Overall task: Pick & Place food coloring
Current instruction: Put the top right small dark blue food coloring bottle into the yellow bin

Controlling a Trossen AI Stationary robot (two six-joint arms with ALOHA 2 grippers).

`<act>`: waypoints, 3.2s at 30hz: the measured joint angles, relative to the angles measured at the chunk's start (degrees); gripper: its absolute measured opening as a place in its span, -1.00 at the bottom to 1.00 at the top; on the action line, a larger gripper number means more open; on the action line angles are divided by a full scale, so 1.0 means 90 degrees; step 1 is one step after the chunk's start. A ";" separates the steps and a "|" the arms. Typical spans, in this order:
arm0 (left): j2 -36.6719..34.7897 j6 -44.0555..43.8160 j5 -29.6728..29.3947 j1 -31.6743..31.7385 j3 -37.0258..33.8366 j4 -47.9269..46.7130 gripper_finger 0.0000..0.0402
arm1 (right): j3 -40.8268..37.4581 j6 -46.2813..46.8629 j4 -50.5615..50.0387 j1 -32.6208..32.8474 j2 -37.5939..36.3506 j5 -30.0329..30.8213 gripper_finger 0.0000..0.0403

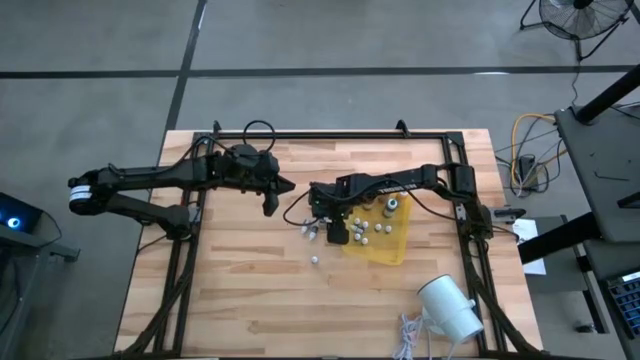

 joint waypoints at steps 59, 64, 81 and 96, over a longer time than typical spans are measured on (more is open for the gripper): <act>-0.0002 0.0005 -0.0208 0.0001 -0.0112 0.0187 -1.00 | 0.0027 -0.0270 0.0079 -0.0061 0.0216 -0.0044 -0.88; -0.0002 -0.0005 -0.0207 0.0002 -0.0112 0.0187 -1.00 | 0.0027 -0.0270 0.0067 -0.0061 0.0190 -0.0027 -0.87; -0.0002 -0.0012 -0.0206 0.0001 -0.0109 0.0286 -1.00 | 0.0029 -0.0094 -0.0632 -0.0066 -0.1585 0.0046 -0.87; -0.0002 -0.0196 -0.0203 0.0002 -0.0109 0.1150 -1.00 | 0.0029 0.0320 -0.0775 -0.0067 -0.2944 0.0499 -0.87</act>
